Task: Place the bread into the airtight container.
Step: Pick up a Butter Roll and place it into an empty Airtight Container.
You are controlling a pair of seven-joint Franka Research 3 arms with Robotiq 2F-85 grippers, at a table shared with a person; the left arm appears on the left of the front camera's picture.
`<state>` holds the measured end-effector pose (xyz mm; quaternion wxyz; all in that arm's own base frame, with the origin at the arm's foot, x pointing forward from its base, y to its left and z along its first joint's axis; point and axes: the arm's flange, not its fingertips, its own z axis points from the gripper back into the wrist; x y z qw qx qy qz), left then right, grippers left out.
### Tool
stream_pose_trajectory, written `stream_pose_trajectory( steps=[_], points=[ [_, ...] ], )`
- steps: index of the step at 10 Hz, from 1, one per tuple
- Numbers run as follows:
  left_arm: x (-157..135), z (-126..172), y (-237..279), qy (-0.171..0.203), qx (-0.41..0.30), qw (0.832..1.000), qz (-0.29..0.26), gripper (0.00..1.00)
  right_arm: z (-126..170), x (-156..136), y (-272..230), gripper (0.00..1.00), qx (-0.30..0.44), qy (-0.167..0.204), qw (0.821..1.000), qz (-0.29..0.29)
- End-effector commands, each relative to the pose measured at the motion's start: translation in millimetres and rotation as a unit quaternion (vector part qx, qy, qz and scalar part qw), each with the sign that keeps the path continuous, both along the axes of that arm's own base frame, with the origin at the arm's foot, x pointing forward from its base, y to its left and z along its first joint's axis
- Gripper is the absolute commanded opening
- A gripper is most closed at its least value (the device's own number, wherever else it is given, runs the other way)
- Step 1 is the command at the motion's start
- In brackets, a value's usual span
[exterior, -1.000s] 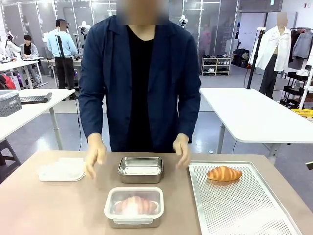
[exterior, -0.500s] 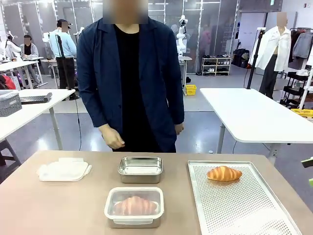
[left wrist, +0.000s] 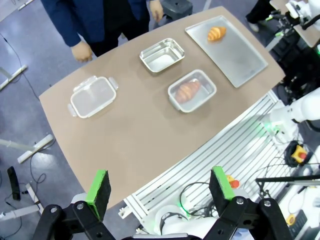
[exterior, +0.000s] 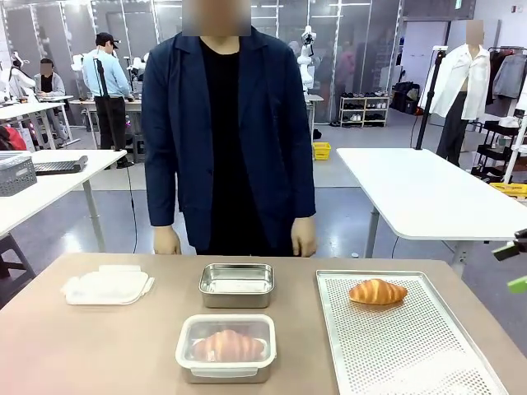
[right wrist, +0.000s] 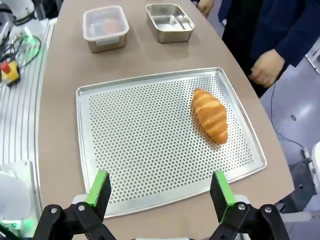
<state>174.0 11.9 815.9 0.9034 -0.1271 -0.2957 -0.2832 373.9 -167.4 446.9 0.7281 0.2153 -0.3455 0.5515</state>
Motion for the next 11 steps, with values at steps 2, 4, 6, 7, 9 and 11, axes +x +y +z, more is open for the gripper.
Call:
stream_pose_trajectory(
  steps=[2, 4, 6, 7, 9, 11],
  points=[
    [-0.8, 1.7, -0.9, -0.001, 0.0, 1.0, -0.004, 1.0, 32.1, 33.1, 67.3, 1.0, -0.141, 0.012, 0.989, 0.036],
    [-0.8, 1.7, -0.9, -0.001, 0.0, 1.0, -0.004, 1.0, 37.0, 63.1, 122.0, 1.0, -0.224, 0.018, 0.972, 0.072],
    [-0.8, 1.7, -0.9, -0.001, 0.0, 1.0, -0.004, 1.0, 22.6, 95.8, 180.9, 1.0, -0.298, 0.008, 0.951, 0.086],
    [-0.8, 1.7, -0.9, -0.001, 0.0, 1.0, -0.004, 1.0, 13.6, 110.5, 202.0, 1.0, -0.315, 0.008, 0.946, 0.079],
    [-0.8, 1.7, -0.9, -0.001, 0.0, 1.0, -0.004, 1.0, -6.2, 136.9, 220.4, 1.0, -0.329, 0.013, 0.943, 0.054],
    [-0.8, 1.7, -0.9, -0.001, 0.0, 1.0, -0.004, 1.0, -31.2, 150.5, 229.2, 1.0, -0.338, 0.021, 0.94, 0.032]
  ],
)
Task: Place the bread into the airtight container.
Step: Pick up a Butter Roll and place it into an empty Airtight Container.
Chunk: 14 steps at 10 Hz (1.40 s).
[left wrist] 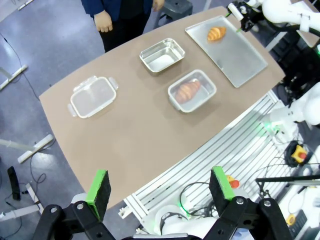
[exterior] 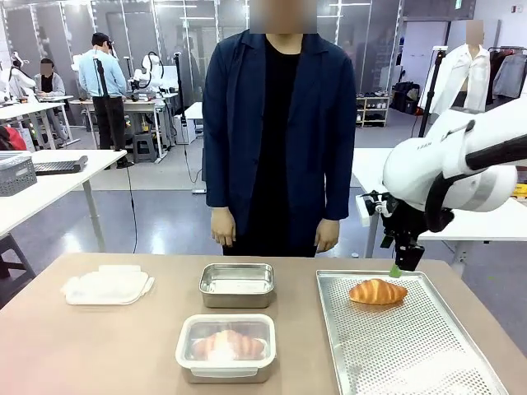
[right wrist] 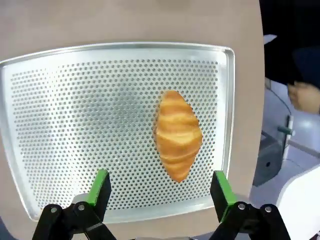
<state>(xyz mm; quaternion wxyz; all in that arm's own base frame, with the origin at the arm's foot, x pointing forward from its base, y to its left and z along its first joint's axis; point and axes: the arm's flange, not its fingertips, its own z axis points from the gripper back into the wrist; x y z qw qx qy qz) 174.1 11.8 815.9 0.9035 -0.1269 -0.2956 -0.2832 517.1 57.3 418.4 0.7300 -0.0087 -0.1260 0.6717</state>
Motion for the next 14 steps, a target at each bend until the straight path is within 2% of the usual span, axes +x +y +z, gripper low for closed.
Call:
stream_pose_trajectory(
  steps=[1, 2, 6, 8, 13, 14],
  points=[
    [-0.9, 1.7, -0.7, -0.001, 0.0, 1.0, -0.005, 1.0, -5.8, 7.4, 5.6, 1.0, 0.009, -0.002, 0.999, -0.04],
    [-0.9, 1.7, -0.7, -0.001, 0.0, 1.0, -0.005, 1.0, 0.0, 0.0, 0.0, 1.0, 0.0, 0.0, 1.0, 0.0],
    [-0.9, 1.7, -0.7, -0.001, 0.0, 1.0, -0.005, 1.0, -4.6, 3.8, 0.3, 1.0, 0.002, 0.0, 1.0, -0.012],
    [-0.9, 1.7, -0.7, -0.001, 0.0, 1.0, -0.005, 1.0, -35.4, 26.0, 12.6, 1.0, -0.022, 0.004, 1.0, 0.007],
    [-0.9, 1.7, -0.7, -0.001, 0.0, 1.0, -0.005, 1.0, -83.2, 54.9, 11.9, 1.0, -0.033, 0.032, 0.999, 0.01],
    [-0.9, 1.7, -0.7, -0.001, 0.0, 1.0, -0.005, 1.0, -89.4, 59.8, 10.1, 1.0, -0.047, 0.017, 0.999, 0.003]
  ],
)
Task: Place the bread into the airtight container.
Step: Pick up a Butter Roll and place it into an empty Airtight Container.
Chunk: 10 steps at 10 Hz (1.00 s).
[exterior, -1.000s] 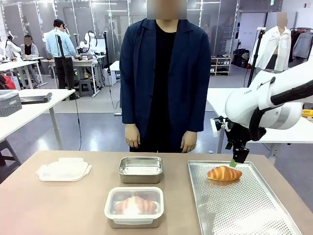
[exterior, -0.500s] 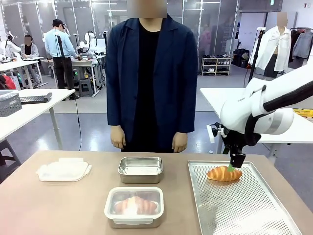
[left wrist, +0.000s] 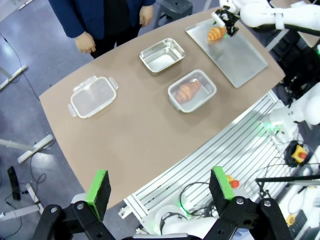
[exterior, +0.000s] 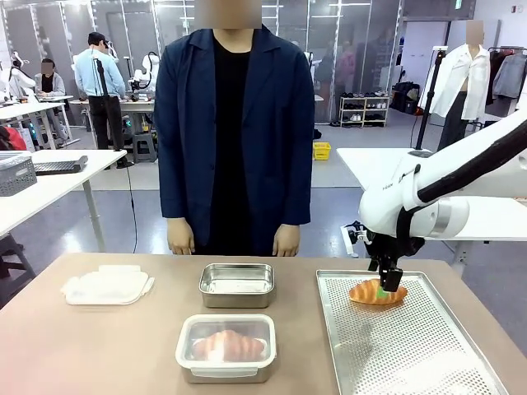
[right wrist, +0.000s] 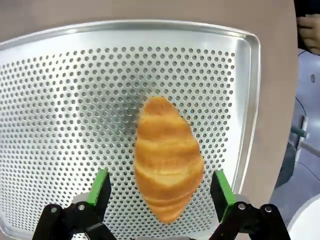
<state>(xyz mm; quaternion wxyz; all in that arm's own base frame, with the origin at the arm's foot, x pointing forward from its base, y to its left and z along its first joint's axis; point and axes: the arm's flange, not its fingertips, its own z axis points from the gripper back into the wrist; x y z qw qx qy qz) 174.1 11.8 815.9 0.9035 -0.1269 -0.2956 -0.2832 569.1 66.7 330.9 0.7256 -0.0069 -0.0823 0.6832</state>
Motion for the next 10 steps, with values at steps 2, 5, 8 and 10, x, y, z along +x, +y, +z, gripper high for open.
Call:
stream_pose_trajectory(
  steps=[2, 5, 8, 10],
  points=[
    [-0.9, 1.7, -0.7, -0.001, 0.0, 1.0, -0.005, 1.0, -13.4, 15.8, -0.7, 1.0, -0.012, 0.01, 1.0, -0.011],
    [-0.9, 1.7, -0.7, -0.001, 0.0, 1.0, -0.005, 1.0, -25.4, 27.8, -5.6, 1.0, -0.005, 0.015, 0.999, -0.03],
    [-0.9, 1.7, -0.7, -0.001, 0.0, 1.0, -0.005, 1.0, -35.2, 30.3, -6.7, 0.81, -0.011, 0.029, 0.999, -0.029],
    [-0.9, 1.7, -0.7, -0.001, 0.0, 1.0, -0.005, 1.0, -35.0, 30.3, -6.8, 0.61, -0.007, 0.034, 0.999, -0.035]
  ],
)
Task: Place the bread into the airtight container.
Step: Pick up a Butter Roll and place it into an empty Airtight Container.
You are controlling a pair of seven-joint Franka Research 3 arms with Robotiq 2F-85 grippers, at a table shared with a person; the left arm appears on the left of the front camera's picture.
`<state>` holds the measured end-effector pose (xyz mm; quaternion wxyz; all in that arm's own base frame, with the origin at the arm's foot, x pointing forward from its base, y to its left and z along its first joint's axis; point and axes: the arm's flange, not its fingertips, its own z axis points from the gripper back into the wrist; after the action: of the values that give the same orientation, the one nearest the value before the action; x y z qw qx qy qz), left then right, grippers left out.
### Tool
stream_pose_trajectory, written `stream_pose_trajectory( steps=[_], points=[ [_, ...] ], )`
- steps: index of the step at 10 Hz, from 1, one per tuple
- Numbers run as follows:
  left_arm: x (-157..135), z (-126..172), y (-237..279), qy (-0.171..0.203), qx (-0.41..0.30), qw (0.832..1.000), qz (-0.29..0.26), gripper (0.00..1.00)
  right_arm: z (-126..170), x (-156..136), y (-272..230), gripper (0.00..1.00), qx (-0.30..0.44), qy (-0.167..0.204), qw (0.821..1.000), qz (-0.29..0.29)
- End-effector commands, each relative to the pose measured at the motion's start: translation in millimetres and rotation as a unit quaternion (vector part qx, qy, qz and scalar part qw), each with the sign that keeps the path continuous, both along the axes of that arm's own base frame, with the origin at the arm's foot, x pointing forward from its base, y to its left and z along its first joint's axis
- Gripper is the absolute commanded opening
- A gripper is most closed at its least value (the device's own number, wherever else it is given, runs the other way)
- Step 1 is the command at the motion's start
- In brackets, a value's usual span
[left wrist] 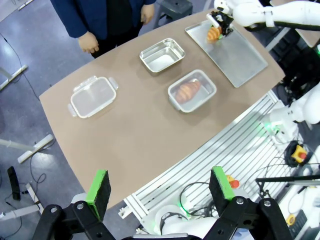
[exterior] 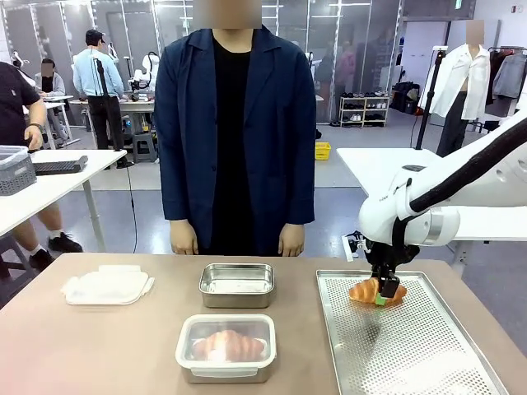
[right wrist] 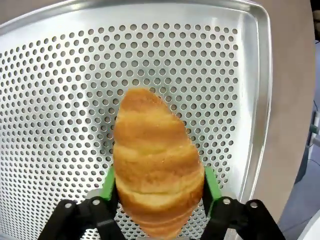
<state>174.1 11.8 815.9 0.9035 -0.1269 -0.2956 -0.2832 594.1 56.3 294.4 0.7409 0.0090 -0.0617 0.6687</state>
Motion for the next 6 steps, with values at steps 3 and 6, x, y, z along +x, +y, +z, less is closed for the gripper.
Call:
stream_pose_trajectory(
  steps=[3, 6],
  points=[
    [-0.9, 1.7, -0.7, -0.001, 0.0, 1.0, -0.005, 1.0, 23.7, -1.9, 11.5, 0.46, -0.007, 0.009, 0.999, -0.032],
    [-0.9, 1.7, -0.7, -0.001, 0.0, 1.0, -0.005, 1.0, 82.6, -15.6, 49.0, 0.46, -0.031, -0.011, 0.998, -0.05]
  ],
)
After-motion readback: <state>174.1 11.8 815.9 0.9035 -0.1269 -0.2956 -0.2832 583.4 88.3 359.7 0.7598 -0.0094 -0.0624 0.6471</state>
